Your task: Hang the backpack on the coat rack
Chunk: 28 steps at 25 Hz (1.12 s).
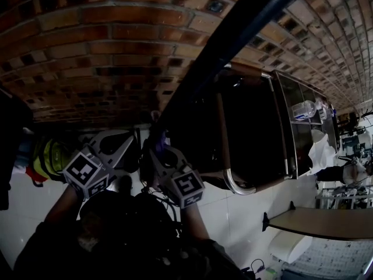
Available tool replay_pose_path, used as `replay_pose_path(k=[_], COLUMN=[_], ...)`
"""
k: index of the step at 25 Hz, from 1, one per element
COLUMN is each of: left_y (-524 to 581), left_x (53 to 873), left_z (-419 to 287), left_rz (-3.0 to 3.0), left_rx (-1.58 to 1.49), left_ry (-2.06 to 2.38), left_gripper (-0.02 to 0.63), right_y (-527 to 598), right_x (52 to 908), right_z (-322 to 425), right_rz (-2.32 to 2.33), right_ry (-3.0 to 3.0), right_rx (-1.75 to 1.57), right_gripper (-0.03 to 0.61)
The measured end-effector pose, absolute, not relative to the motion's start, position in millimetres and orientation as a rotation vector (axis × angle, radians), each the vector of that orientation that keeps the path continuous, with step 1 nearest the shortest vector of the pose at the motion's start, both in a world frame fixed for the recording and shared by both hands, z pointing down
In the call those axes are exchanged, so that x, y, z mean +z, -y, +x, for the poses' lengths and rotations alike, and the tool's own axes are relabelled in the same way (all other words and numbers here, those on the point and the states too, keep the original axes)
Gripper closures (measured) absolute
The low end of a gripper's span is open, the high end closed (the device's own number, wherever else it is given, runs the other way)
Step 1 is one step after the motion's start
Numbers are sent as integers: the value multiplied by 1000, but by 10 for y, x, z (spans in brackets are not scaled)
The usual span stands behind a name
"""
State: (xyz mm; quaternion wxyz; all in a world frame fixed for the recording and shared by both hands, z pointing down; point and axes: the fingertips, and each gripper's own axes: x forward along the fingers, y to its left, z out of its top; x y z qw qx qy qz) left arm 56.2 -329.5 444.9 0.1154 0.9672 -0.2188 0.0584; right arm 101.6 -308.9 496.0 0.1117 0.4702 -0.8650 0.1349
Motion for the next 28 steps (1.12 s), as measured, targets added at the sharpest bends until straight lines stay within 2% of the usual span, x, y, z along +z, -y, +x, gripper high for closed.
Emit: replay_pose_path(k=[13,17,20,28], left_y=[3111,3008,2897,2650], left_x=[4286,4209,4190,4149], left_z=[665,678,692,667], left_rz=[2841,2835,2824,2798], left_rx=[174,164,170,155], left_ry=[741,792,814,850], left_gripper=[577,577,577,578], right_y=[3007,2953,2910,2700], right_x=[5042,5079,5073,4730], right_z=[1154,1255,1346,1502], right_rz=[1465,1496,1537,1636], right_ry=[2547,2548,2520,2569], right_rx=[369,365,316,236], right_gripper=[450,404,343,343])
